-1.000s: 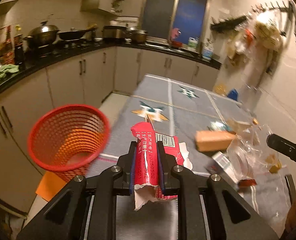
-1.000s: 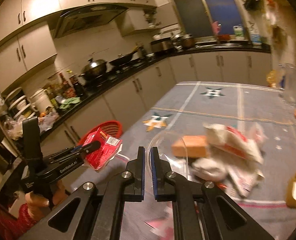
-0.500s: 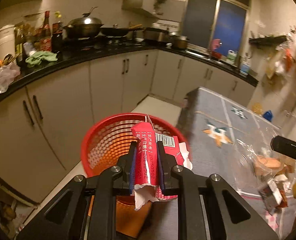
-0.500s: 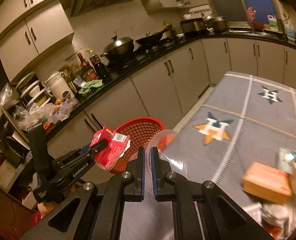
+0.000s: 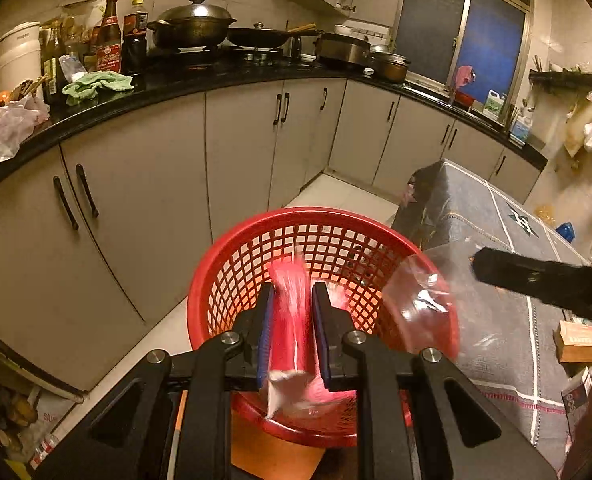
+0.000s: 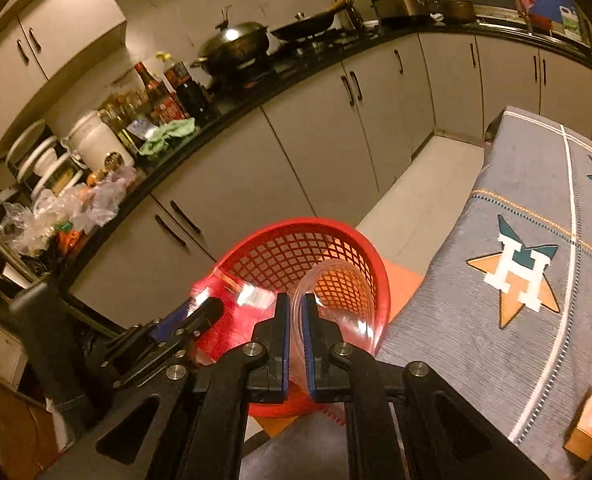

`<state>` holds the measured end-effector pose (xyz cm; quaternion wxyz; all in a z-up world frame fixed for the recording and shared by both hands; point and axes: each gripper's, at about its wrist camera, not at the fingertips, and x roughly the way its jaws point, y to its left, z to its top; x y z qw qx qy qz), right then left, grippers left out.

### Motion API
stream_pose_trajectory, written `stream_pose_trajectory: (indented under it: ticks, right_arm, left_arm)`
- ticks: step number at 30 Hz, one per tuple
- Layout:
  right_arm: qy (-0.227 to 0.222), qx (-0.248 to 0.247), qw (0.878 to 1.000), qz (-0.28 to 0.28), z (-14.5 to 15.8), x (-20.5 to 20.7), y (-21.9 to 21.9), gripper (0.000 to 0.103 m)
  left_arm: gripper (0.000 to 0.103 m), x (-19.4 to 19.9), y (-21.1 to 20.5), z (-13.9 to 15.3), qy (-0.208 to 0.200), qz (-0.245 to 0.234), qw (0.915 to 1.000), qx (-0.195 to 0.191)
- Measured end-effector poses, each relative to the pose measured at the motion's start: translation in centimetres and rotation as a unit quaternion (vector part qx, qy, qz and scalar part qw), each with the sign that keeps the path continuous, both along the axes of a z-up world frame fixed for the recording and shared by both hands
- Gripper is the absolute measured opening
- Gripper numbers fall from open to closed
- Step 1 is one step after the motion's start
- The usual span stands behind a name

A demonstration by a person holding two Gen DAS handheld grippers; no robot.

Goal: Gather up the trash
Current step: 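Carry the red wrapper to the red wastebasket and open the left tool, then grasp the brown-red snack bag with the right tool while the left tool returns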

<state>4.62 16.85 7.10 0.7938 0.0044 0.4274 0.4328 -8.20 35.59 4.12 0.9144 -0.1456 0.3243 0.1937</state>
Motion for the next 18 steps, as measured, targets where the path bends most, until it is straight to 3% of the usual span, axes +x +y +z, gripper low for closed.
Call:
stream_pose_trajectory:
  ticks: [2, 3, 4, 7, 13, 18]
  right_arm:
    - [0.009, -0.001, 1.0, 0.0, -0.3, 0.3, 0.0, 0.013]
    - [0.012, 0.002, 1.0, -0.001, -0.4, 0.3, -0.2, 0.016]
    - [0.012, 0.004, 1.0, -0.003, -0.3, 0.3, -0.4, 0.02]
    - [0.008, 0.013, 1.0, -0.008, 0.3, 0.3, -1.2, 0.032]
    - [0.01, 0.04, 0.999, -0.016, 1.6, -0.3, -4.3, 0.032]
    - [-0.017, 0.044, 0.998, -0.029, 2.3, -2.6, -8.0, 0.032]
  left_arm:
    - [0.027, 0.0, -0.1, 0.0, 0.002, 0.001, 1.0, 0.007]
    - [0.04, -0.1, 0.0, 0.0, 0.002, 0.002, 1.0, 0.008]
    - [0.042, -0.2, 0.0, 0.1, -0.001, 0.004, 1.0, 0.009]
    - [0.042, -0.4, -0.1, 0.3, -0.004, 0.007, 0.9999, 0.011]
    - [0.044, -1.5, -1.0, 1.3, -0.014, 0.002, 0.9999, -0.003]
    - [0.05, -2.5, -3.8, 2.6, -0.032, -0.023, 0.9992, -0.001]
